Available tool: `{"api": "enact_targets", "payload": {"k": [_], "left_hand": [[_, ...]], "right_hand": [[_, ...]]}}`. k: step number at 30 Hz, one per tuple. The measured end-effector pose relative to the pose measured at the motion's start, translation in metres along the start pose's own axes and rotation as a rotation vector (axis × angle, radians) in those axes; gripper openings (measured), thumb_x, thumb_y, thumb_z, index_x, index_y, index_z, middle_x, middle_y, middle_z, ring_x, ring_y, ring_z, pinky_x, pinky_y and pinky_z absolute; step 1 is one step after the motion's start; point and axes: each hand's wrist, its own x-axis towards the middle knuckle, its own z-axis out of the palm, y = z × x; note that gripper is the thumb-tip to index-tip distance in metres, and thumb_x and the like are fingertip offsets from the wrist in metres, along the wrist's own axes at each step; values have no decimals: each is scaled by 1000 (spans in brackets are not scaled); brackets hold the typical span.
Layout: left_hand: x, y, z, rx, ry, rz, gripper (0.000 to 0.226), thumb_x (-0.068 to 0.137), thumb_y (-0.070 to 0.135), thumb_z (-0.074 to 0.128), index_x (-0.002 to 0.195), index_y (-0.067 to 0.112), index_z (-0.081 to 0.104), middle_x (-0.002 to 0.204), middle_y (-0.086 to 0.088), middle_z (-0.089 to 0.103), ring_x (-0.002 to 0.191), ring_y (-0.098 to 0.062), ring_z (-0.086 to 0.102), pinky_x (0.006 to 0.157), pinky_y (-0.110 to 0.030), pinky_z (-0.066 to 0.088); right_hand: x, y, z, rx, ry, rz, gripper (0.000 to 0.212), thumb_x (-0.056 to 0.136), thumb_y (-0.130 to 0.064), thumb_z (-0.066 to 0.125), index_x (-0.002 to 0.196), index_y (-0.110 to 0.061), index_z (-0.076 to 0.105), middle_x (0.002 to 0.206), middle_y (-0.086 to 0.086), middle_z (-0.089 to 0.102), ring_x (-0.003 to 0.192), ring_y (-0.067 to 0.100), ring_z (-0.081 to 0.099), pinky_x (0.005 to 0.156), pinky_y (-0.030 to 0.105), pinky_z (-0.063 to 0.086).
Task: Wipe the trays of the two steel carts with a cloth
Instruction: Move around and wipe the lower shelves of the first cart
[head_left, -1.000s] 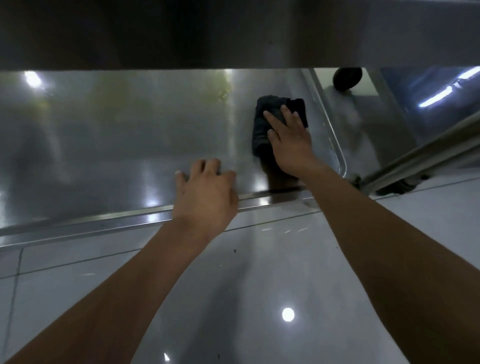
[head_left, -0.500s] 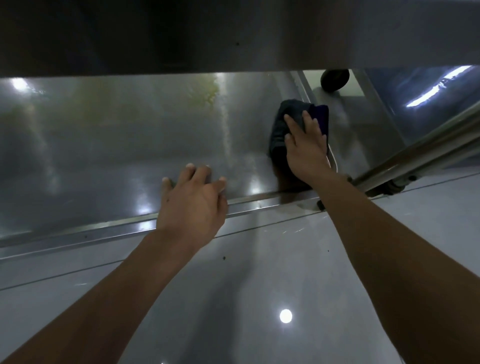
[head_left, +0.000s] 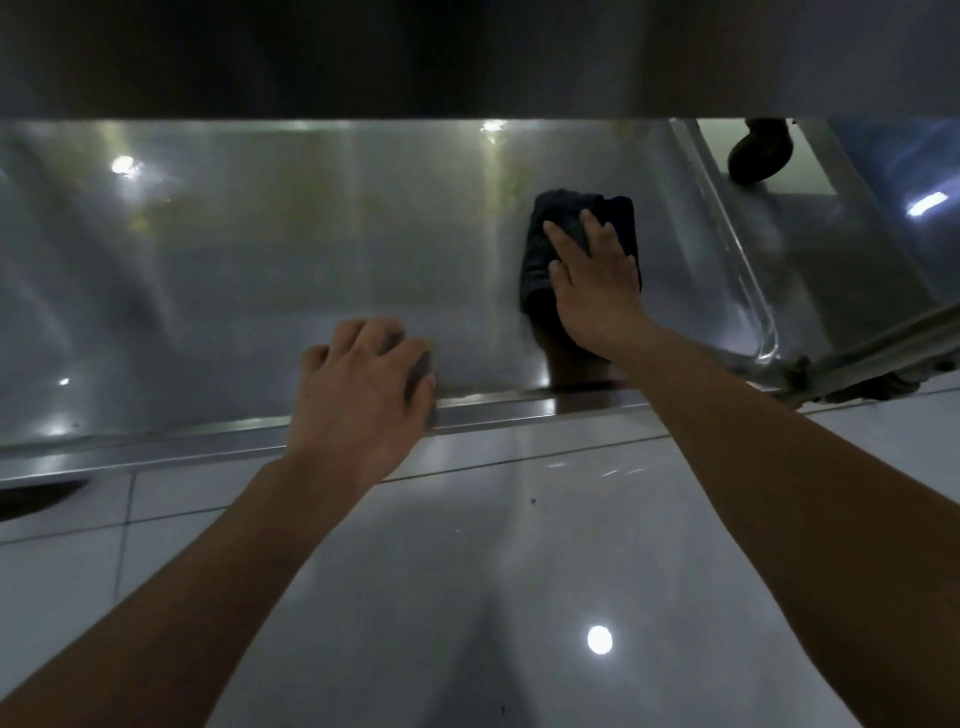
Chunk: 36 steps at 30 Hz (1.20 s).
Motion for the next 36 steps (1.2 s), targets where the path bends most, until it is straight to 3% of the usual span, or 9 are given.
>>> {"api": "enact_targets", "payload": {"k": [7,13,16,21,25,29,32,36], "left_hand": [[-28,-46,-9,27,1,8,28,92,41,57,112,26,70,122,-4,60,113,-30,55,87,-43,45],[-32,-55,-20,77,-188,27,62,91,66,32,139,30,50,143,-2,42,140,-27,34,111,-46,35],[-37,-51,-22,80,-204,10,65,92,66,33,144,29,45,149,-3,36,147,-28,24,117,-47,28],[-26,-30,-20,74,-141,-66,48,94,54,44,130,24,58,137,-4,46,132,-26,38,106,-50,37],[-12,10,-9,-33,-54,108,34,94,40,52,119,21,67,131,-3,54,124,-25,45,97,-42,39],[-3,61,11,-7,-169,217,43,91,57,51,128,35,57,139,3,43,131,-23,37,105,-48,35],[-2,77,23,99,-168,198,40,91,49,56,129,38,54,142,2,38,132,-26,32,108,-57,32],[1,89,30,144,-145,183,45,92,44,59,136,36,51,144,1,37,133,-29,32,108,-58,30]], "right_hand": [[30,-130,53,-2,-31,-211,49,106,-37,28,154,-43,22,167,-5,1,153,22,-2,121,47,0],[39,-189,72,-10,-135,-389,49,106,-38,27,155,-44,19,167,-5,-1,153,22,-5,121,48,-1],[38,-175,64,-25,-151,-419,49,107,-38,27,155,-44,19,167,-5,-1,153,21,-5,122,47,2],[31,-138,55,4,-100,-326,49,106,-39,26,154,-46,19,167,-9,-2,153,18,-5,121,45,0],[31,-88,40,28,-49,-226,48,106,-40,27,153,-47,21,167,-9,1,153,18,-3,121,44,1],[30,-20,16,1,13,-99,48,107,-39,29,154,-45,22,167,-8,2,153,18,-1,122,45,5],[27,43,-9,-29,25,-3,49,108,-37,26,156,-42,18,167,-5,0,154,21,-2,123,47,7],[8,104,-36,-54,46,62,52,108,-34,25,159,-32,15,167,4,2,154,28,-1,123,53,8]]}}
